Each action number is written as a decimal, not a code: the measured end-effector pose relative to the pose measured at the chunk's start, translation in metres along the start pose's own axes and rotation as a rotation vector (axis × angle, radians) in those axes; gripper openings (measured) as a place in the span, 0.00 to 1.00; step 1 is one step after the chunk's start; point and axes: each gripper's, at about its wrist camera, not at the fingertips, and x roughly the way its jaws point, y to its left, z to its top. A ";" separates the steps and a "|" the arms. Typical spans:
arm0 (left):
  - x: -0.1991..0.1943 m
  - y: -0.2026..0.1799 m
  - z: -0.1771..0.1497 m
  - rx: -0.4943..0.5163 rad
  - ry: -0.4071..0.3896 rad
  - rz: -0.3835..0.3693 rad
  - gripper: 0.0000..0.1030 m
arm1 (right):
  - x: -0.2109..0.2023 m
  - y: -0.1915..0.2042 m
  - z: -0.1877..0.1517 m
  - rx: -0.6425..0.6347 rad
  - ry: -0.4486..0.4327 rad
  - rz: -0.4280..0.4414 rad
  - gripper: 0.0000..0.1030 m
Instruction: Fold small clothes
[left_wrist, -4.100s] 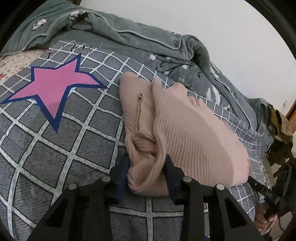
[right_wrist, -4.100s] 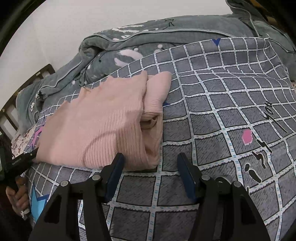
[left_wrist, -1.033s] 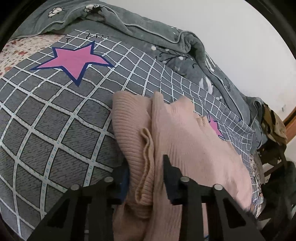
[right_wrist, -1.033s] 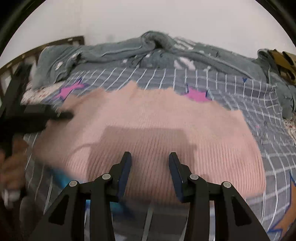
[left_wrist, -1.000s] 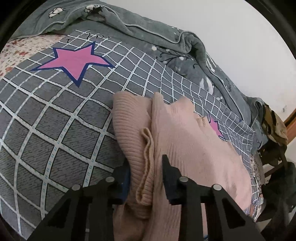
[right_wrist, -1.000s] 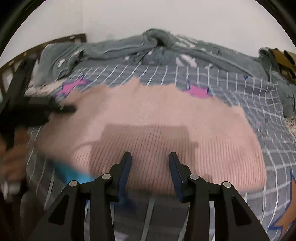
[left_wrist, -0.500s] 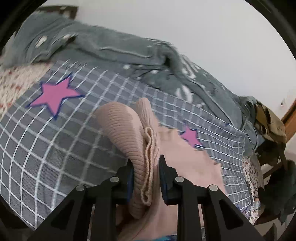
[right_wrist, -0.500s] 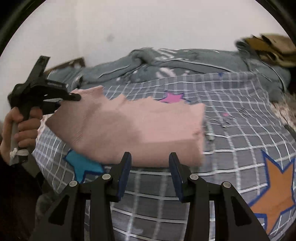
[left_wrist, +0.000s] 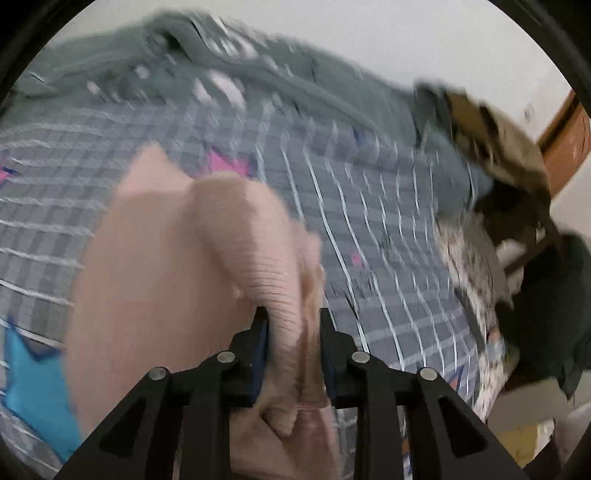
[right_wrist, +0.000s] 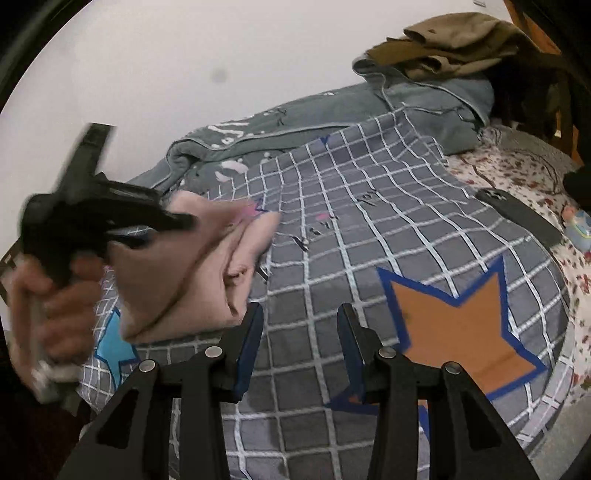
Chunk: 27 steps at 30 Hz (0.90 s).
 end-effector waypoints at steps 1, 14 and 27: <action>0.007 -0.001 -0.002 0.004 0.023 -0.032 0.28 | -0.001 0.000 -0.002 -0.002 0.003 0.000 0.40; -0.083 0.083 0.027 -0.044 -0.187 -0.014 0.55 | 0.014 0.058 0.030 0.008 -0.043 0.302 0.42; -0.097 0.146 0.004 -0.058 -0.164 -0.018 0.55 | 0.052 0.061 0.018 0.095 -0.106 0.153 0.04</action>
